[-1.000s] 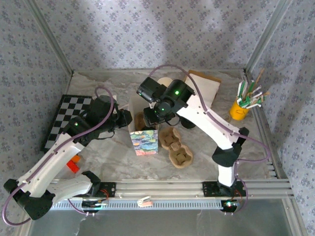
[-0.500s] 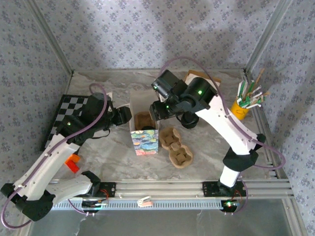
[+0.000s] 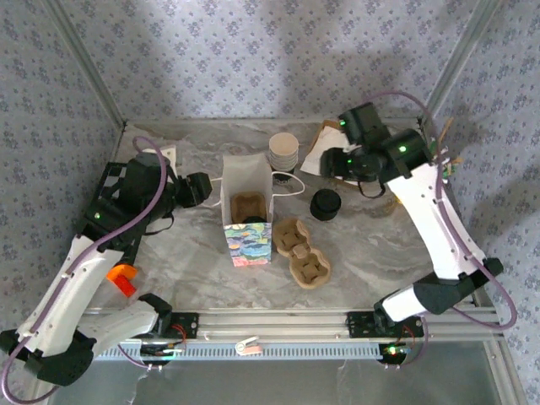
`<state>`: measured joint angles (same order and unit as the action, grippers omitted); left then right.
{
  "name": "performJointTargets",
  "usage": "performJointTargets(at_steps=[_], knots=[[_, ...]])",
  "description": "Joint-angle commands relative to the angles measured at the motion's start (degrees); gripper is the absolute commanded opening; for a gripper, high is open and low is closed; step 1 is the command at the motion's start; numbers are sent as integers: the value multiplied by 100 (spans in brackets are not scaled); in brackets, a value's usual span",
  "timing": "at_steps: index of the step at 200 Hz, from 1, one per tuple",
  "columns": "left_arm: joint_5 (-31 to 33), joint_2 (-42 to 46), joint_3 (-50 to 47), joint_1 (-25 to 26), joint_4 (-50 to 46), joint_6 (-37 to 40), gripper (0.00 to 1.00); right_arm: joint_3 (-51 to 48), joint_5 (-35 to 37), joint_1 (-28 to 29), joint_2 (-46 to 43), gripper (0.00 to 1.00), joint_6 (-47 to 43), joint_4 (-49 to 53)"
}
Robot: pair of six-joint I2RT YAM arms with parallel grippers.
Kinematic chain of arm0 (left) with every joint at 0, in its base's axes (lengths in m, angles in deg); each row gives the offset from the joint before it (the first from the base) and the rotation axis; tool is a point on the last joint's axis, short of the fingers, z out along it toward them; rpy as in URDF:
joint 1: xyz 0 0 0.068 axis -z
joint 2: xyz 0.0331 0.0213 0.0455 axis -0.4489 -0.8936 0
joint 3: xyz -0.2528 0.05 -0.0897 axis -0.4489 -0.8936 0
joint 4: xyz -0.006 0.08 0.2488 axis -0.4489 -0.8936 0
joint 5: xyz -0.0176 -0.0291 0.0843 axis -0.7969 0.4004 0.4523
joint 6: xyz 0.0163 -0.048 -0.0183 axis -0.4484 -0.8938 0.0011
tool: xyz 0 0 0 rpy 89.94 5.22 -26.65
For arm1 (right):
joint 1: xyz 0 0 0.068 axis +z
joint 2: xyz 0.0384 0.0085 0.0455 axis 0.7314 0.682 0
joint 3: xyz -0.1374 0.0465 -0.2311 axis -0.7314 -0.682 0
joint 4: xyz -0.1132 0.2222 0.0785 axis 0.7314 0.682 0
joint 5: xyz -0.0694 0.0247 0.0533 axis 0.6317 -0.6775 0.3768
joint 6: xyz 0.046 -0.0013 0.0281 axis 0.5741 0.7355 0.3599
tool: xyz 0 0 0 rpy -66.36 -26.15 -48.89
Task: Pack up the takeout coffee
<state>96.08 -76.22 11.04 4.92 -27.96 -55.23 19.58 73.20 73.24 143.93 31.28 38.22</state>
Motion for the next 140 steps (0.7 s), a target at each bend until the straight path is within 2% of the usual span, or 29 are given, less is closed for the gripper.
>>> performJointTargets(at_steps=[1,47,62,75,95,122,140], knots=[[126,-12,151,-165,124,369,59,-383,185,-794,-377,64,-287,-323],[149,-161,145,-241,468,649,60,-1467,-606,-2937,-859,67,-579,-1429],[115,-204,88,-248,621,709,60,-1681,-886,-3431,-851,67,-594,-1750],[57,-233,57,-246,750,717,60,-1816,-1132,-3665,-760,66,-719,-1966],[20,-283,43,-247,887,749,60,-1818,-1113,-3885,-465,61,-899,-1936],[18,-347,37,-242,991,807,61,-1902,-1183,-3986,-210,53,-987,-2030],[-23,-388,19,-244,1046,807,61,-2023,-1064,-3986,-105,51,-942,-2092]])
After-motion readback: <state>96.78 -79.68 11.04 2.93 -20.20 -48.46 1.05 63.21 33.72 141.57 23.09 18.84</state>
